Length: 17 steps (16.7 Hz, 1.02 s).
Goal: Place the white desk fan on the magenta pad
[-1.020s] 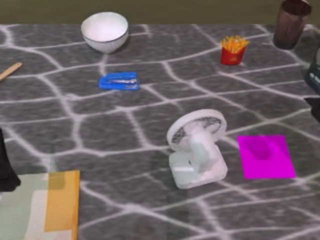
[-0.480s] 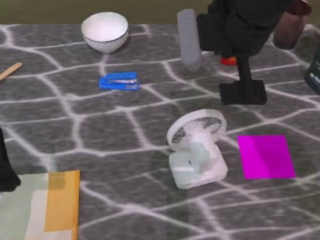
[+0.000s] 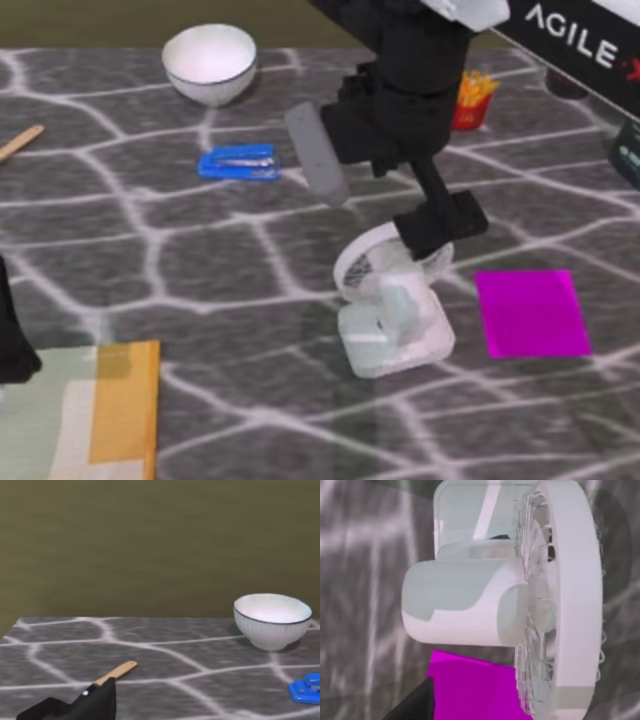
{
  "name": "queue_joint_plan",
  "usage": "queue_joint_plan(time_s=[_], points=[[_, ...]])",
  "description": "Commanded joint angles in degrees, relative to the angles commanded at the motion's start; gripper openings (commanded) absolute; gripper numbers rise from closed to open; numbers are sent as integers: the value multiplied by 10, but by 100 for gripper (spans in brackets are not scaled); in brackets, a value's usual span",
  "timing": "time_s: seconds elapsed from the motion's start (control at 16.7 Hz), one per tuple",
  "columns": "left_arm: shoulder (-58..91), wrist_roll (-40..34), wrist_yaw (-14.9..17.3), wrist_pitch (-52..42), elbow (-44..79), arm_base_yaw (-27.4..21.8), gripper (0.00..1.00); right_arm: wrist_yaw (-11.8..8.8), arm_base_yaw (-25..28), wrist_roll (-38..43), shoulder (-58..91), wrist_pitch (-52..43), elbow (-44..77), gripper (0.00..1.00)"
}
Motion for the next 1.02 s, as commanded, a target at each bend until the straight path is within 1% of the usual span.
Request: queue_joint_plan(time_s=[0.3, 0.6, 0.72, 0.96, 1.02], points=[[0, 0, 0, 0, 0, 0, 100, 0, -1, 0, -3, 11, -11, 100], [0, 0, 0, 0, 0, 0, 100, 0, 0, 1, -13, 98, -113, 100], [0, 0, 0, 0, 0, 0, 100, 0, 1, 1, -15, 121, -137, 100], [0, 0, 0, 0, 0, 0, 100, 0, 1, 1, -15, 124, -139, 100], [0, 0, 0, 0, 0, 0, 100, 0, 1, 1, -15, 124, -139, 92]])
